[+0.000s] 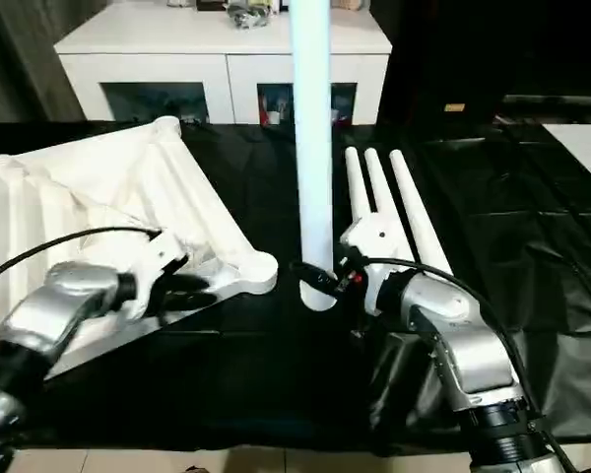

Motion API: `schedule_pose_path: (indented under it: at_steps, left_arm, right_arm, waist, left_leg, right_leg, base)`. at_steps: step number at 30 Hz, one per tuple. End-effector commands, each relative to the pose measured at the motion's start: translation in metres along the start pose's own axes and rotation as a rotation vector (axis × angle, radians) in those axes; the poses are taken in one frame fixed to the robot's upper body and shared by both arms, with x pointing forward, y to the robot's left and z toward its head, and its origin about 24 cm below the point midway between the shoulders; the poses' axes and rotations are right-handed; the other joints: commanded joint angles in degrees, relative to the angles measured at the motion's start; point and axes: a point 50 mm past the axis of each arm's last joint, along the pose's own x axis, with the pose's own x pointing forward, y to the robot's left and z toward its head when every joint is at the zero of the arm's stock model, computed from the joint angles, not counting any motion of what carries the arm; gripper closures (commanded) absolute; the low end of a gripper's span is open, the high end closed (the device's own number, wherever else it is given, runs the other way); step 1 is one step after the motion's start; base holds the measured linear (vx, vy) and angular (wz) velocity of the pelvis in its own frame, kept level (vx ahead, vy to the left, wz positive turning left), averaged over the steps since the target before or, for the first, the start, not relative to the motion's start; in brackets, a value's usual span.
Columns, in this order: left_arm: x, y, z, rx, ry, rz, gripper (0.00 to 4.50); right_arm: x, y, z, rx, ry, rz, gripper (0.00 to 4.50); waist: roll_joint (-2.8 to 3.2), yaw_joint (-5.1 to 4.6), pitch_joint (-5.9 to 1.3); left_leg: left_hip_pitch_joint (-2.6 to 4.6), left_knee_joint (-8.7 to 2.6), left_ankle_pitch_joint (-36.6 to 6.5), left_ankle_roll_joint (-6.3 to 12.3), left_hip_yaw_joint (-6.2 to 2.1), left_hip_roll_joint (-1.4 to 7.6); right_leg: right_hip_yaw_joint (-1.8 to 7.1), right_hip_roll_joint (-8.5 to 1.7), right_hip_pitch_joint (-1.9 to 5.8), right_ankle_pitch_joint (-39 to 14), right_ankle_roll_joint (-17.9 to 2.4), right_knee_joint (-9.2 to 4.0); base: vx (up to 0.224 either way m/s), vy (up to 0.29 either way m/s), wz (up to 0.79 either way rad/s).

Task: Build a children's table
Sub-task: Insert table leg to table base

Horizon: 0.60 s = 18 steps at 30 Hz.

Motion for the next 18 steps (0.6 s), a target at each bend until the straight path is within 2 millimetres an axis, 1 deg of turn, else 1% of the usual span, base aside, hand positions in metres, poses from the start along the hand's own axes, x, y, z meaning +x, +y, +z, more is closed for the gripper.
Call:
schedule_pose_path:
  at_steps: [1,2,3,4,5,6,7,11,12,13,18]
  left_arm:
    - [-0.007,0.002,-0.003,-0.014,0.030,0.020,3.31]
    - [-0.009,0.001,-0.005,-0.017,0.038,0.029,3.45]
    - [-0.009,0.001,-0.005,-0.017,0.039,0.032,3.45]
    - [-0.009,0.001,-0.005,-0.016,0.038,0.034,3.57]
    - [-0.009,0.001,-0.005,-0.017,0.034,0.037,3.61]
    - [-0.009,0.001,-0.005,-0.017,0.033,0.038,3.61]
    - [-0.008,0.000,-0.005,-0.015,0.031,0.038,3.74]
    - [-0.004,-0.004,-0.004,0.001,0.026,0.037,4.14]
    - [-0.004,-0.004,-0.004,0.001,0.026,0.037,4.14]
    - [-0.003,-0.007,-0.004,0.011,0.024,0.039,4.39]
    - [-0.002,-0.016,-0.006,0.077,0.002,0.010,4.50]
  right_arm:
    - [0.000,0.002,0.004,-0.007,-0.013,0.019,2.65]
    - [0.000,0.002,0.004,-0.008,-0.012,0.020,2.65]
    - [0.000,0.002,0.004,-0.008,-0.012,0.020,2.65]
    - [0.001,0.003,0.004,-0.007,-0.012,0.022,2.65]
    - [0.001,0.003,0.004,-0.006,-0.013,0.023,2.65]
    - [0.001,0.003,0.004,-0.005,-0.013,0.024,2.65]
    - [0.002,0.003,0.004,-0.004,-0.014,0.026,2.65]
    - [0.004,0.003,0.005,0.004,-0.023,0.026,2.65]
    - [0.004,0.003,0.005,0.004,-0.023,0.026,2.65]
    - [0.005,0.003,0.006,0.015,-0.032,0.021,2.65]
    - [0.008,0.001,0.010,0.075,-0.069,0.017,2.66]
  waist:
    - [-0.20,0.03,-3.58]
    - [-0.30,0.07,-3.62]
    - [-0.29,0.07,-3.62]
    - [-0.24,0.10,-3.65]
    - [-0.45,0.15,-3.68]
    - [-0.47,0.15,-3.65]
    - [-0.36,0.16,-3.66]
    - [-0.36,0.11,-3.72]
    - [-0.37,0.08,-3.70]
    - [-0.35,0.09,-3.72]
    - [-0.39,-0.02,-3.65]
  left_leg:
    - [1.34,-4.42,-14.4,0.04,-1.19,3.06]
    - [1.37,-4.40,-14.3,0.04,-1.14,3.03]
    - [1.32,-4.36,-14.0,0.13,-1.16,2.99]
    - [1.31,-4.30,-13.6,0.27,-1.09,2.91]
    - [1.21,-4.27,-13.1,0.43,-1.09,2.91]
    - [1.20,-4.30,-13.1,0.48,-1.11,2.90]
    - [1.21,-4.31,-13.0,0.53,-1.13,2.93]
    - [1.10,-4.26,-12.6,0.71,-1.12,2.92]
    - [1.08,-4.25,-12.6,0.74,-1.13,2.92]
    - [1.17,-4.29,-12.9,0.74,-1.15,2.96]
    - [1.14,-4.41,-13.3,0.60,-1.16,2.93]
  right_leg:
    - [2.61,-4.77,2.06,-10.7,-12.8,-4.56]
    - [2.63,-4.77,2.03,-10.8,-12.7,-4.56]
    - [2.64,-4.77,2.03,-10.6,-12.6,-4.56]
    - [2.65,-4.74,2.01,-10.4,-12.5,-4.62]
    - [2.65,-4.80,2.08,-10.1,-12.5,-4.59]
    - [2.64,-4.77,2.07,-10.1,-12.5,-4.59]
    - [2.61,-4.77,2.04,-10.1,-12.5,-4.57]
    - [2.62,-4.79,2.10,-9.3,-12.5,-4.54]
    - [2.62,-4.81,2.10,-9.3,-12.5,-4.54]
    - [2.61,-4.78,2.06,-9.7,-12.5,-4.55]
    - [2.62,-4.67,1.96,-10.6,-12.0,-4.67]
  base:
    - [0.000,0.000,0.00]
    - [0.000,0.000,0.00]
    - [0.000,0.000,0.00]
    - [0.000,0.000,0.00]
    - [0.000,0.000,0.00]
    - [0.000,0.000,0.00]
    - [0.000,0.000,0.00]
    - [0.000,0.000,0.00]
    - [0.000,0.000,0.00]
    - [0.000,0.000,0.00]
    - [0.000,0.000,0.00]
